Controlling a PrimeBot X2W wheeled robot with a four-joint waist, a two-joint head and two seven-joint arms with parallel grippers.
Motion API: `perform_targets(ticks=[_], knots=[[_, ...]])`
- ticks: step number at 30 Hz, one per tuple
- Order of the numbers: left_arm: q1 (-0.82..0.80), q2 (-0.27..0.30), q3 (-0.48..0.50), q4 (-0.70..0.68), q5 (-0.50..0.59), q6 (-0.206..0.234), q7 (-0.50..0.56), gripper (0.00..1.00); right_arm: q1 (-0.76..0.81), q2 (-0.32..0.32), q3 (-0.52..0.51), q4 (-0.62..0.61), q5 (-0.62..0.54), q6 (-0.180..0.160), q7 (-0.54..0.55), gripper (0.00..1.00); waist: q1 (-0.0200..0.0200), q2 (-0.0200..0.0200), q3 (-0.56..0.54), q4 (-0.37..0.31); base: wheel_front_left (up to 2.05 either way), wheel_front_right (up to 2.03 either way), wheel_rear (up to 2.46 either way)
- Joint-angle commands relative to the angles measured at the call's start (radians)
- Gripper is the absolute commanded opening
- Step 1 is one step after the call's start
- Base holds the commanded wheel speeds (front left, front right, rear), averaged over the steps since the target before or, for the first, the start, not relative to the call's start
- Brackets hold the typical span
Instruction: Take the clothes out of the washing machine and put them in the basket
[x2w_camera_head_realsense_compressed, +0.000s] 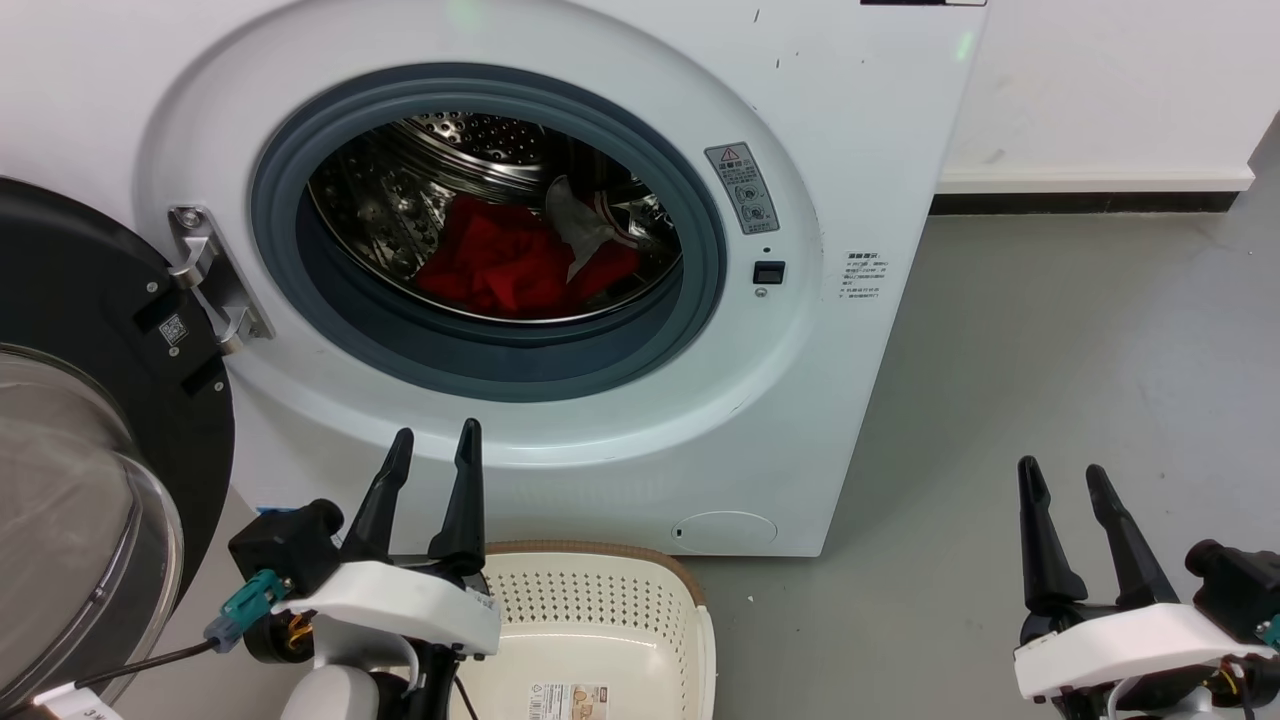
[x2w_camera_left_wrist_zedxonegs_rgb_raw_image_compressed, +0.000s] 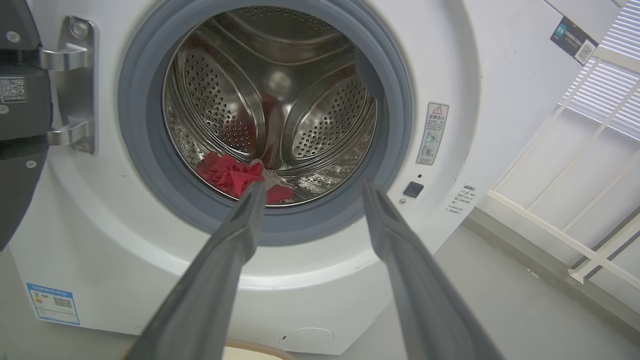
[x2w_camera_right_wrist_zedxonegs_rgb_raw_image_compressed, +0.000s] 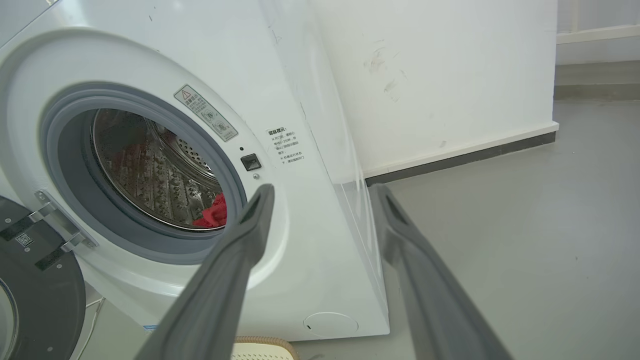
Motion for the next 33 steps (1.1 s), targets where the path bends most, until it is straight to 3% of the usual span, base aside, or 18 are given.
perform_targets(ticks=[1,33], knots=[[-0.02,0.002,-0.003,-0.013,0.027,0.001,-0.009,1.0,0.002,0.0,0.002,-0.014,-0.026,0.0,-0.008,1.0,0.0,-0.0001,0.0,0.0,0.0,0.0,0.0],[-0.018,0.003,-0.011,0.001,0.325,0.03,-0.079,1.0,0.02,0.0,0.004,-0.017,-0.311,0.0,-0.063,1.0,0.0,-0.0001,0.002,0.003,0.0,0.0,0.0]])
